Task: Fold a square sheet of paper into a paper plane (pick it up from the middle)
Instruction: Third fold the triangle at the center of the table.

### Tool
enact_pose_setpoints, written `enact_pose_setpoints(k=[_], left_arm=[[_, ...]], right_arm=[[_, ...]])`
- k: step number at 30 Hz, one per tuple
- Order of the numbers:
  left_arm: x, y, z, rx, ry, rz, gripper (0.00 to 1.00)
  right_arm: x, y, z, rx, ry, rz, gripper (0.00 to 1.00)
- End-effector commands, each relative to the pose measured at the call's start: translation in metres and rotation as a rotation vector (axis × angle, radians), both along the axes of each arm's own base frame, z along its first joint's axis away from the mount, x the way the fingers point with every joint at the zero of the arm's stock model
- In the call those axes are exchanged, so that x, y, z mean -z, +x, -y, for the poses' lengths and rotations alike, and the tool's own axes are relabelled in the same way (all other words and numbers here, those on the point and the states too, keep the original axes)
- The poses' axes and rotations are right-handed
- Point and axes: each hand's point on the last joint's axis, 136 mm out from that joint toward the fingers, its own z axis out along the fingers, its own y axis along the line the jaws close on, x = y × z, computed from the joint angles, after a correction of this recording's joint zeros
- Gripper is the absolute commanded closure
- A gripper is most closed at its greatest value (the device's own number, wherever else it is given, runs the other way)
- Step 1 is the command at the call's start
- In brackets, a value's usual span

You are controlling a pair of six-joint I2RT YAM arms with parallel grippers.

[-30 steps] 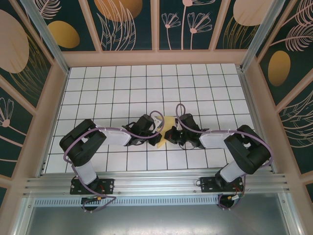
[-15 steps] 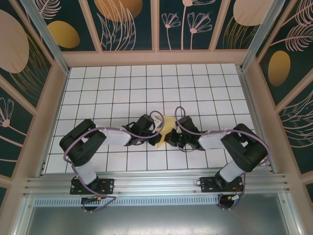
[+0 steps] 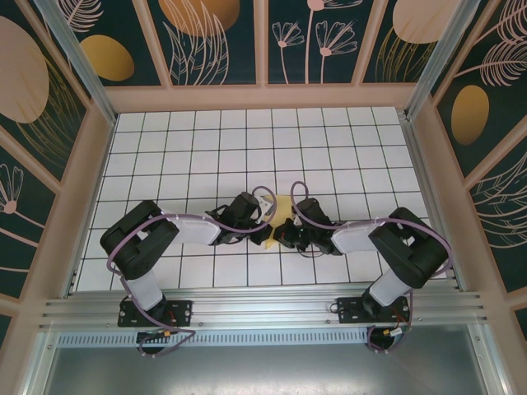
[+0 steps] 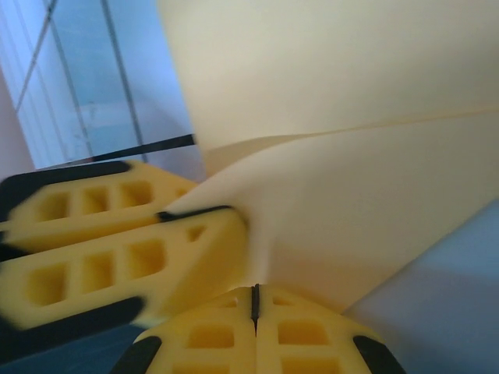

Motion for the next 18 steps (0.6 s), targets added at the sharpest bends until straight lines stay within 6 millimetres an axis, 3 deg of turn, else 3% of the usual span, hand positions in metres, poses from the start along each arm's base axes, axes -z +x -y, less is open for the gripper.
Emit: enact_pose_setpoints(k=[1, 11, 18], left_arm=[[0.026, -0.013, -0.016, 0.011, 0.091, -0.072, 0.89], [0.025, -0.013, -0.015, 0.012, 0.088, -0.073, 0.89], [0.025, -0.013, -0.015, 0.014, 0.089, -0.075, 0.89]], right_arm=[[0.013, -0.008, 0.005, 0.009, -0.019, -0.024, 0.94], [-0.023, -0.002, -0.005, 0.007, 0.035, 0.054, 0.93], [-0.014, -0.008, -0.014, -0.002, 0.051, 0.031, 0.93]])
